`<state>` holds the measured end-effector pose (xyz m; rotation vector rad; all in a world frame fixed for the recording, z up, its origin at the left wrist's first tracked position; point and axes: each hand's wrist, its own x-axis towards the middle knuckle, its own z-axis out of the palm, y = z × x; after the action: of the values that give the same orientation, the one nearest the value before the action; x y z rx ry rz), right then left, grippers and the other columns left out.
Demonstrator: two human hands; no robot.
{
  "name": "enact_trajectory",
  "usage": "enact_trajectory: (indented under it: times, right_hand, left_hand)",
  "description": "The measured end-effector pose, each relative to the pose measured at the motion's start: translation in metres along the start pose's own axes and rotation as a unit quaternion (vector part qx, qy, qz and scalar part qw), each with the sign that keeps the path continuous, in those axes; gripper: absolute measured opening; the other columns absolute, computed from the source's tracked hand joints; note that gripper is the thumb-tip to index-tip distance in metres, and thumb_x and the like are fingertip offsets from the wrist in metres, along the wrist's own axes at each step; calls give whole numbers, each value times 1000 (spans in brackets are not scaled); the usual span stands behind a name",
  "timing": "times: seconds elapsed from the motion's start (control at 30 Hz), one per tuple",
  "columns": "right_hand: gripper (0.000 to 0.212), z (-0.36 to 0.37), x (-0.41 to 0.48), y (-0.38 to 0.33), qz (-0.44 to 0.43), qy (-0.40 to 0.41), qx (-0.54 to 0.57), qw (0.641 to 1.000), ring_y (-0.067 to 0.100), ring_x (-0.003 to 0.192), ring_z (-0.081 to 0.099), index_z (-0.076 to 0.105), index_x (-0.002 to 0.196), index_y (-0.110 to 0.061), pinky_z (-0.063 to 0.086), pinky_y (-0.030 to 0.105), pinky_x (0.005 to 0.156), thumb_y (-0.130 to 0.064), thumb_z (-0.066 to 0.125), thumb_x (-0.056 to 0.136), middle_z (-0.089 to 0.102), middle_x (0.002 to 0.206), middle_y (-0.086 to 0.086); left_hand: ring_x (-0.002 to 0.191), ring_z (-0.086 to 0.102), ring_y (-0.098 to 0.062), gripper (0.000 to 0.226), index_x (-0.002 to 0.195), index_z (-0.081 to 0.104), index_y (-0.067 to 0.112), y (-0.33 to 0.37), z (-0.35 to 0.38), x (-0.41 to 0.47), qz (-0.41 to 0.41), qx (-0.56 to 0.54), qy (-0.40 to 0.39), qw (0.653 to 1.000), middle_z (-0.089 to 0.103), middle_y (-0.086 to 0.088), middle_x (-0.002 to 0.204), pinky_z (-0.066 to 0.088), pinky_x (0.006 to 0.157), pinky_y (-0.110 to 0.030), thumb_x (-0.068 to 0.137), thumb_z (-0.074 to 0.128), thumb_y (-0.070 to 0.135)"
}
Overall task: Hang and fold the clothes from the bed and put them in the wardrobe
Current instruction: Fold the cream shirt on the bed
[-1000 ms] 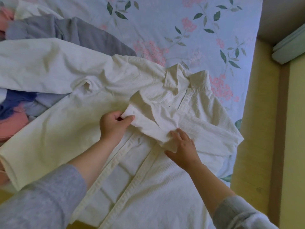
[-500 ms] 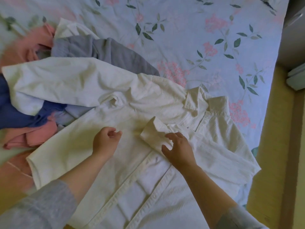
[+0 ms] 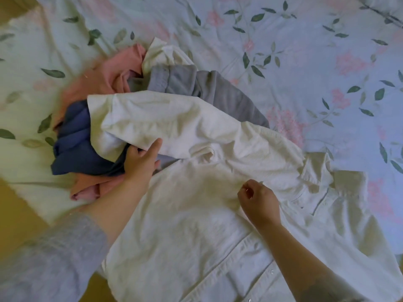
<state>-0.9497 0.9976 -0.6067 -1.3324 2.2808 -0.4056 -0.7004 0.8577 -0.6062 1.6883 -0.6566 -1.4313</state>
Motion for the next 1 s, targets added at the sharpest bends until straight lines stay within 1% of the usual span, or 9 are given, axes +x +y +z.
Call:
enact_trajectory:
  times: [0.27, 0.4, 0.5, 0.57, 0.67, 0.8, 0.9, 0.93, 1.0]
  right_hand:
    - [13, 17, 24, -56, 24, -41, 98, 994, 20, 61, 59, 68, 82, -11, 50, 32, 60, -15, 58, 91, 63, 66, 4]
    - [14, 19, 21, -58, 26, -56, 131, 989, 6, 53, 49, 68, 81, -15, 43, 21, 53, -15, 58, 90, 60, 62, -1]
    - [14, 8, 26, -51, 25, -39, 162, 986, 1, 52, 50, 69, 79, -18, 40, 13, 50, -13, 59, 88, 59, 61, -5]
    - [16, -1, 29, -46, 28, -31, 174, 984, 0, 53, 51, 68, 78, -21, 41, 12, 49, -13, 59, 87, 61, 62, -5]
    - [19, -15, 21, -31, 28, -32, 191, 981, 1, 52, 52, 67, 76, -25, 40, 12, 49, -14, 57, 87, 63, 63, -6]
    - [22, -47, -6, 12, 58, -28, 199, 978, 3, 62, 60, 66, 77, -32, 43, 11, 53, -15, 56, 87, 67, 69, -8]
    - [22, -81, -16, 47, 76, -11, 204, 976, 3, 55, 56, 66, 78, -32, 41, 14, 51, -15, 56, 87, 68, 70, -5]
    - [22, -91, -18, 58, 86, -1, 209, 974, 3, 55, 55, 66, 79, -32, 42, 15, 51, -15, 56, 88, 68, 70, -4]
    - [19, -108, -24, 78, 122, 30, 229, 965, 5, 56, 55, 67, 81, -26, 44, 21, 54, -17, 53, 90, 68, 73, 1]
  left_hand:
    - [87, 72, -14, 37, 116, 62, 20, 35, 2, 24, -157, -255, 6, 954, 74, -1, 107, 56, 64, -26, 86, 69, 41]
    - [116, 58, -25, 43, 136, 52, 14, 43, 4, 27, -5, 9, 74, 997, 59, -7, 132, 51, 93, -36, 96, 54, 29]
    - [108, 56, -23, 35, 122, 58, 0, 58, 20, 8, 190, 187, 80, 960, 62, -14, 120, 39, 92, -23, 103, 41, 25]
    - [89, 55, -24, 35, 96, 61, 1, 68, 29, -8, 298, 249, 115, 914, 61, -18, 89, 41, 87, -31, 105, 35, 23]
    - [96, 59, -41, 49, 91, 60, -11, 70, 40, -28, 376, 344, 146, 848, 64, -30, 87, 36, 99, -36, 104, 30, 24]
    - [78, 64, -44, 47, 82, 64, -14, 62, 73, -69, 444, 433, 50, 782, 65, -31, 76, 42, 74, -33, 101, 38, 20]
    - [72, 67, -40, 21, 89, 68, -11, 48, 112, -103, 600, 486, -75, 632, 67, -27, 78, 51, 67, -35, 84, 56, 5]
    - [87, 68, -41, 28, 103, 68, -10, 38, 125, -113, 626, 513, -151, 568, 69, -27, 94, 54, 80, -41, 78, 58, -1]
    - [133, 44, -36, 53, 139, 47, 0, 8, 139, -136, 554, 604, -335, 465, 48, -21, 142, 32, 113, -46, 85, 48, 1]
